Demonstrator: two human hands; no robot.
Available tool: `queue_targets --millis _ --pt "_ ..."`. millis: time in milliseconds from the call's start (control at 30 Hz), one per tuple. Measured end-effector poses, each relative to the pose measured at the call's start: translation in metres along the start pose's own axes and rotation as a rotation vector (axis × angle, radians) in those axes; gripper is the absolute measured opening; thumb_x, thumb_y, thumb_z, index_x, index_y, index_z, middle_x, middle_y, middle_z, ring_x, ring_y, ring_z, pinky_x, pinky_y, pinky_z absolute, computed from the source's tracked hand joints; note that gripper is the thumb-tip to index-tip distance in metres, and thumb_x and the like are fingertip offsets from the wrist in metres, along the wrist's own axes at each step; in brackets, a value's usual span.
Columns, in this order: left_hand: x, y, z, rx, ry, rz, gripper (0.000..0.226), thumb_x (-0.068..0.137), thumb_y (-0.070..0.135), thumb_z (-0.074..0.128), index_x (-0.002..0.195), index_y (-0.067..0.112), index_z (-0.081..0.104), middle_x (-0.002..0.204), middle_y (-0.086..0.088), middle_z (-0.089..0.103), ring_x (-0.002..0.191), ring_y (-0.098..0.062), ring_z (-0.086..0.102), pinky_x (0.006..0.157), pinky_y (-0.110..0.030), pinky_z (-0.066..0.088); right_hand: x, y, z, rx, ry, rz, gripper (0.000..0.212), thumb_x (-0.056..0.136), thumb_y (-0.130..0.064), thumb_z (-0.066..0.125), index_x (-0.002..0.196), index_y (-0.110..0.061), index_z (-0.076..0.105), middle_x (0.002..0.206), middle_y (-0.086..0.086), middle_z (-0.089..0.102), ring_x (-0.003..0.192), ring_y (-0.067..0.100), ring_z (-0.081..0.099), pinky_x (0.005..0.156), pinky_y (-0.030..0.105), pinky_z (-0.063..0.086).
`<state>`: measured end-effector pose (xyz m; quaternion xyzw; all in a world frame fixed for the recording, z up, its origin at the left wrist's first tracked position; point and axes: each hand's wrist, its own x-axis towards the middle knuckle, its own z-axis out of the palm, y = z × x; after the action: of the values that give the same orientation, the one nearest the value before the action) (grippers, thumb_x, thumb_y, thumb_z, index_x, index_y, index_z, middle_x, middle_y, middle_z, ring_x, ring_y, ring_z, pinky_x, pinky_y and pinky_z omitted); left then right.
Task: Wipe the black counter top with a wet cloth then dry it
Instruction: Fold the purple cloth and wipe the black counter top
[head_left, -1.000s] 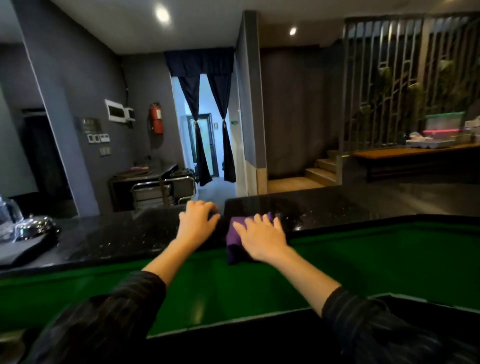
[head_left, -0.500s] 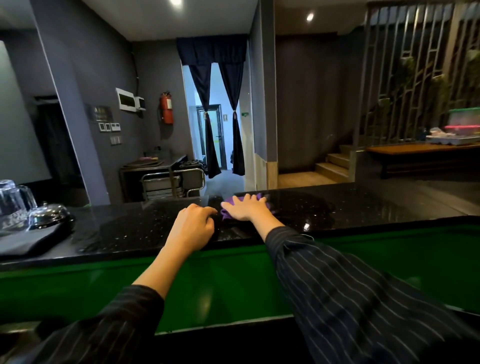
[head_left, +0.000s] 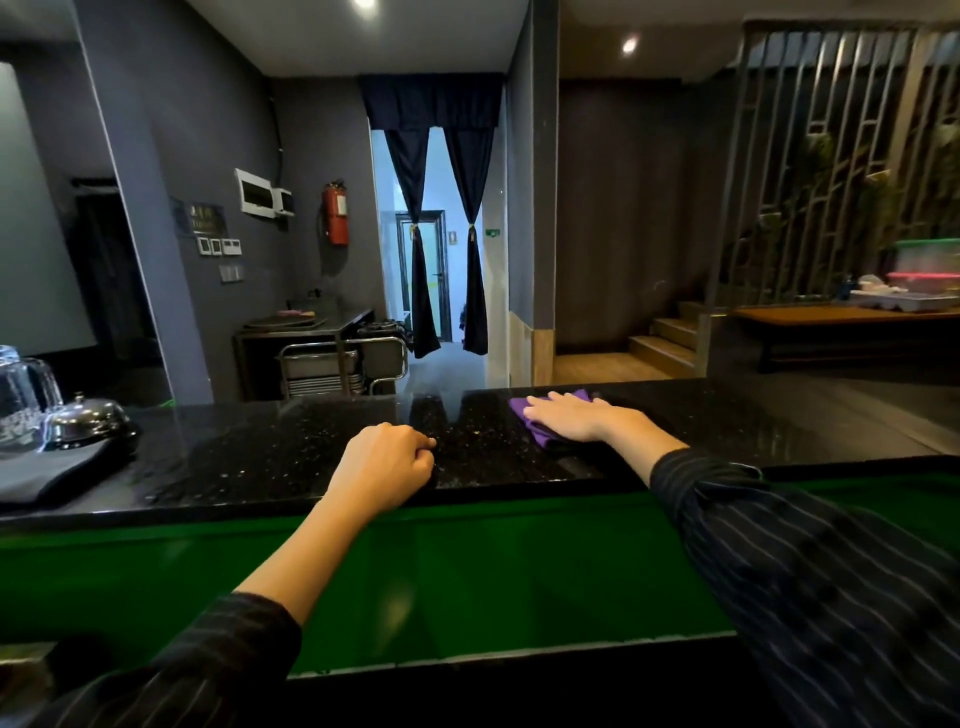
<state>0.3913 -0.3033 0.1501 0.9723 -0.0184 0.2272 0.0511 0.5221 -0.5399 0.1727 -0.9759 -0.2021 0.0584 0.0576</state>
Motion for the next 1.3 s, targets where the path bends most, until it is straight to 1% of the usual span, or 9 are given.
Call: queue_targets --millis 200,433,633,700,800,933,1033,1167,1300 --pt "0.009 -0.007 0.007 0.081 -0.017 0.025 0.040 0.089 0.029 0.040 0.122 0.031 0.062 0.116 -0.005 0.069 0.102 -0.028 0.063 0.081 -0.034 0.048 0.073 -0.052 0.002 -0.014 0.029 0.252 0.077 0.092 -0.071 0.014 0.155 -0.026 0.014 0.162 0.016 0.009 0.148 0.039 0.007 0.115 0.061 -0.001" --pt "0.007 -0.005 0.001 0.047 0.001 -0.014 0.040 0.086 0.025 0.043 0.118 0.030 0.065 0.110 -0.012 0.069 0.100 -0.033 0.062 0.080 -0.034 0.047 0.085 -0.131 0.016 -0.012 -0.025 0.019 0.082 0.087 -0.077 0.016 0.155 -0.032 0.006 0.163 0.009 0.000 0.149 0.033 0.000 0.117 0.058 -0.003" --pt "-0.022 -0.021 -0.017 -0.024 0.159 0.176 0.039 0.082 0.031 0.039 0.101 0.017 0.070 0.105 -0.005 0.071 0.099 -0.025 0.064 0.081 -0.034 0.050 0.011 -0.104 0.011 0.047 -0.015 -0.216 0.069 0.091 -0.071 0.025 0.151 -0.037 0.022 0.163 0.003 0.011 0.149 0.024 0.010 0.119 0.052 0.005" --pt "-0.039 -0.059 -0.019 0.070 0.207 0.261 0.044 0.087 0.038 0.036 0.112 0.017 0.067 0.118 -0.005 0.067 0.111 -0.023 0.062 0.094 -0.039 0.046 -0.008 -0.078 0.010 0.099 0.034 -0.164 0.065 0.090 -0.071 0.031 0.148 -0.040 0.031 0.162 0.003 0.015 0.148 0.025 0.013 0.119 0.052 0.010" --pt "-0.073 -0.130 -0.017 0.221 0.280 0.105 0.059 0.096 0.050 0.018 0.121 0.020 0.062 0.126 -0.004 0.063 0.119 -0.025 0.057 0.103 -0.057 0.034 -0.013 -0.063 0.014 0.084 0.117 0.041 0.056 0.094 -0.064 0.029 0.145 -0.042 0.036 0.158 0.010 0.017 0.146 0.034 0.014 0.117 0.054 0.014" --pt "-0.093 -0.138 -0.010 0.141 0.271 -0.132 0.059 0.090 0.056 0.018 0.114 0.023 0.060 0.115 0.003 0.066 0.114 -0.024 0.055 0.103 -0.053 0.026 0.004 -0.113 0.026 0.066 0.131 0.248 0.061 0.099 -0.052 0.019 0.151 -0.022 0.026 0.157 0.019 0.016 0.143 0.044 0.014 0.116 0.058 0.010" --pt "-0.093 -0.135 -0.017 0.035 0.195 -0.170 0.071 0.079 0.072 0.013 0.114 0.025 0.053 0.118 0.006 0.057 0.115 -0.020 0.045 0.096 -0.041 0.024 0.023 -0.154 0.031 0.067 0.118 0.279 0.068 0.096 -0.062 0.013 0.154 -0.027 0.012 0.161 0.019 0.006 0.147 0.042 0.005 0.118 0.057 0.003" --pt "-0.095 -0.146 -0.025 0.022 -0.004 -0.104 0.093 0.065 0.086 0.016 0.129 0.024 0.042 0.129 0.006 0.046 0.121 -0.019 0.037 0.100 -0.041 0.023 0.050 -0.219 0.038 0.015 0.092 0.196 0.069 0.095 -0.064 0.016 0.154 -0.029 0.014 0.161 0.019 0.006 0.147 0.041 0.006 0.117 0.057 0.003" --pt "-0.090 -0.149 -0.029 0.015 -0.044 -0.100 0.069 0.082 0.071 0.038 0.133 0.023 0.039 0.134 0.003 0.042 0.125 -0.021 0.035 0.102 -0.041 0.023 0.065 -0.292 0.043 -0.029 0.053 -0.032 0.062 0.097 -0.060 0.018 0.153 -0.036 0.011 0.163 0.012 0.006 0.149 0.035 0.007 0.116 0.058 0.004"
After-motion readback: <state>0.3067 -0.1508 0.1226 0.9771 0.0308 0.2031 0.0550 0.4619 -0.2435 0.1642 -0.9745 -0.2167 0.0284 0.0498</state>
